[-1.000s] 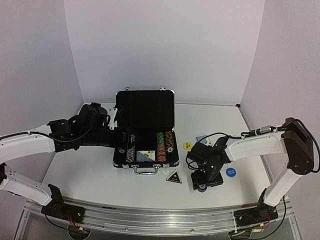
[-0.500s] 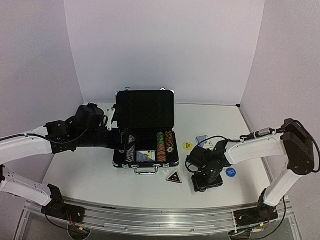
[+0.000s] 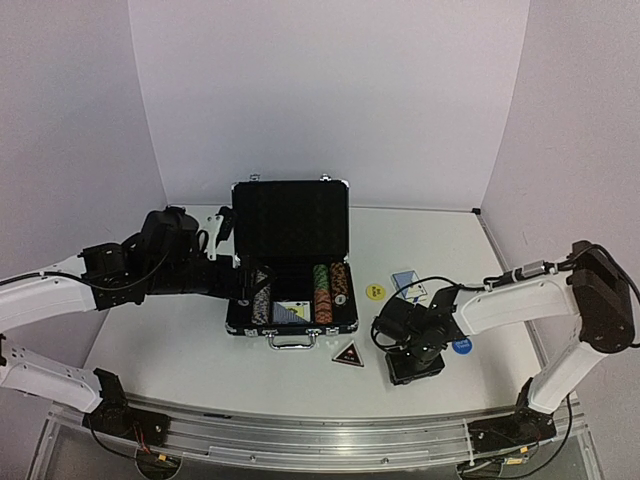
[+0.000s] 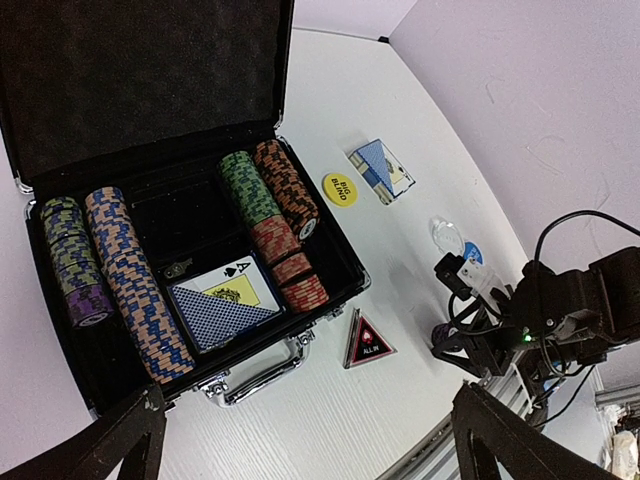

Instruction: Pack up texas hold em set

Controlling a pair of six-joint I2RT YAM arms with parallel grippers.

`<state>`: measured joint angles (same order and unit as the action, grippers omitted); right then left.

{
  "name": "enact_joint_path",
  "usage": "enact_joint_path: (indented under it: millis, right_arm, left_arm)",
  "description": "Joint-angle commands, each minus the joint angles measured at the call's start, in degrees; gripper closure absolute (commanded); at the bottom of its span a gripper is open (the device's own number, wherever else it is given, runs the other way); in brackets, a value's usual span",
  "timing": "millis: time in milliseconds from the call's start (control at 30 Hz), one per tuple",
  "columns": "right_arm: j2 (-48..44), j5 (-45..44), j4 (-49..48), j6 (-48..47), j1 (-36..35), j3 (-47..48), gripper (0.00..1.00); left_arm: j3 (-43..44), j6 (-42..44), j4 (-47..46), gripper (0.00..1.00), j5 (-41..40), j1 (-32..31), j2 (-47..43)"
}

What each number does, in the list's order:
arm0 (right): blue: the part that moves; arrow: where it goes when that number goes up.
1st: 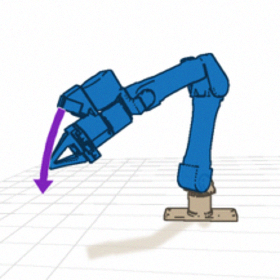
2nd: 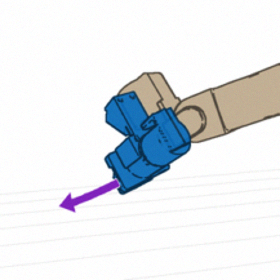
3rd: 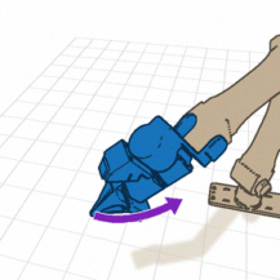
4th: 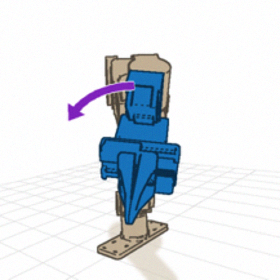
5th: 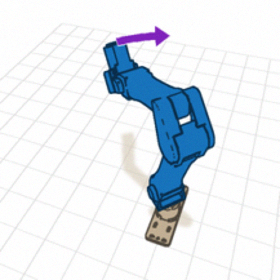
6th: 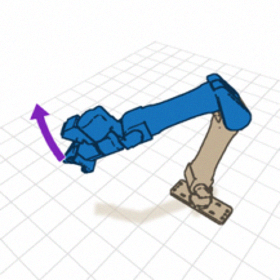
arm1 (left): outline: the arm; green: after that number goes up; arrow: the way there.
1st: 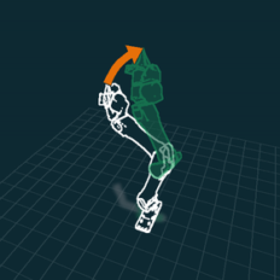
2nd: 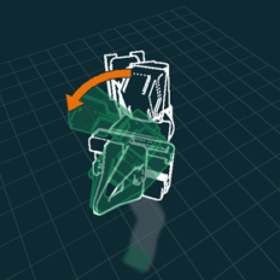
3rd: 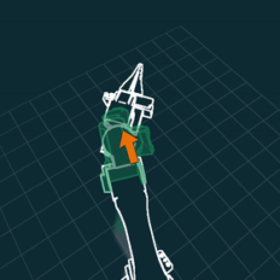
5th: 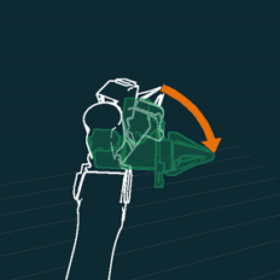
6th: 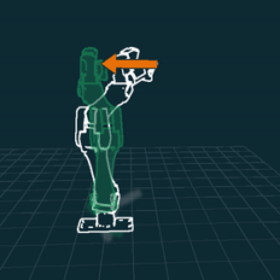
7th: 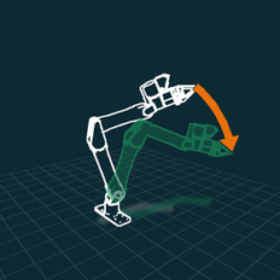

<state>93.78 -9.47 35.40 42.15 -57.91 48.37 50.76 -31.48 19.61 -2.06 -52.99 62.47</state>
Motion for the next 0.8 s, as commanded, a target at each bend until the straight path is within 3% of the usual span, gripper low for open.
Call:
enact_joint_path:
  millis: [0,433,767]
  right_arm:
    - [1.15,0.60,0.16,1.32,-0.42,-3.74,0.48]
    - [4.43,2.22,0.41,1.47,-2.84,-3.40,0.54]
    - [5.95,1.38,1.25,4.53,-4.87,-4.12,0.72]
  left_arm:
    - [-0.33,0.08,-0.04,0.00,0.33,-0.18,-1.61]
    - [-0.62,-0.18,0.81,0.00,-0.23,-0.18,-3.36]
    - [-0.90,-0.97,1.55,0.00,-0.76,-0.19,-4.63]
